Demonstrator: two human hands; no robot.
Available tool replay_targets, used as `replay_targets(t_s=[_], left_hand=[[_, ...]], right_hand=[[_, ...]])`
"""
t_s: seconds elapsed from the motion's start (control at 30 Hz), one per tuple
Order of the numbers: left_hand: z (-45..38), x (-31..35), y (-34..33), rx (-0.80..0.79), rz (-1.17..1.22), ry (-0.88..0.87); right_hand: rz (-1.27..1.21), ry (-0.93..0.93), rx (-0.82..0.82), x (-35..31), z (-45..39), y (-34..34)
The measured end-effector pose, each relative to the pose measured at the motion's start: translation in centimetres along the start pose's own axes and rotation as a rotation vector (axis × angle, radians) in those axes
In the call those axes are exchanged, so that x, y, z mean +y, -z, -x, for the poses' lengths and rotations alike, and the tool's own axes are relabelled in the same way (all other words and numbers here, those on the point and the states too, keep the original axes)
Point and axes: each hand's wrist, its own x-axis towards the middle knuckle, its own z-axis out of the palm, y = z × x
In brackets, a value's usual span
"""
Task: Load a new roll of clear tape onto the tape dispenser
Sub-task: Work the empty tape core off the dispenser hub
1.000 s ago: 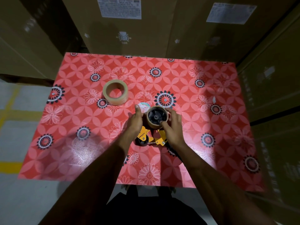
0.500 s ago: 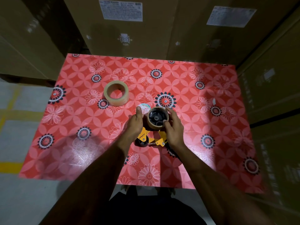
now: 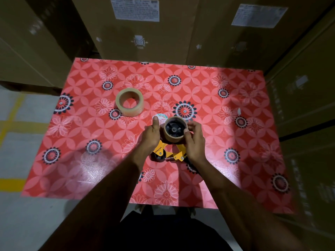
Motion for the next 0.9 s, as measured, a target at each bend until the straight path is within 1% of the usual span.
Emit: replay_targets(t_s=[0.17,0.23,0.37,0.5,0.57,0.7,0.83,0.9], left_hand=[[-3.5,-2.7,-0.8,-0.014,0.024,0.061],[-1.8,-1.4,-0.4,-0.028,0.003,0.026],[0.9,0.6,0.2,-0.004,0.003,-0.009],[-2.3,-1.6,-0.7,0.009,0.031,0.055],[-2.9,-2.1,-0.7,0.011,0.028,0.074],[-1.5,-1.2,-0.3,0.006,0.039,0.02],[-1.5,-1.2,-0.4,0.033,0.035,0.056],[-1.4,-1.0,-0.4,0.039,0.038,0.063]], right_hand=[[0.044,0.023,-0.101,-0.6,-0.2,0.0],[0.051,0.032,-0.068,-0.4,-0.3,-0.1],[-0.021,0.018,-0.017,-0.2,-0.2,0.0],[0.002,-0.006,-0.079,-0.4,-0.2,0.1],[0.037,0.022,-0.099,-0.5,-0.4,0.0],[0.073,0.104,-0.022,-0.2,-0.5,0.0],[-0.001,0.063,0.009,-0.1,-0.5,0.0],[0.022,0.046,-0.029,-0.3,-0.6,0.1]])
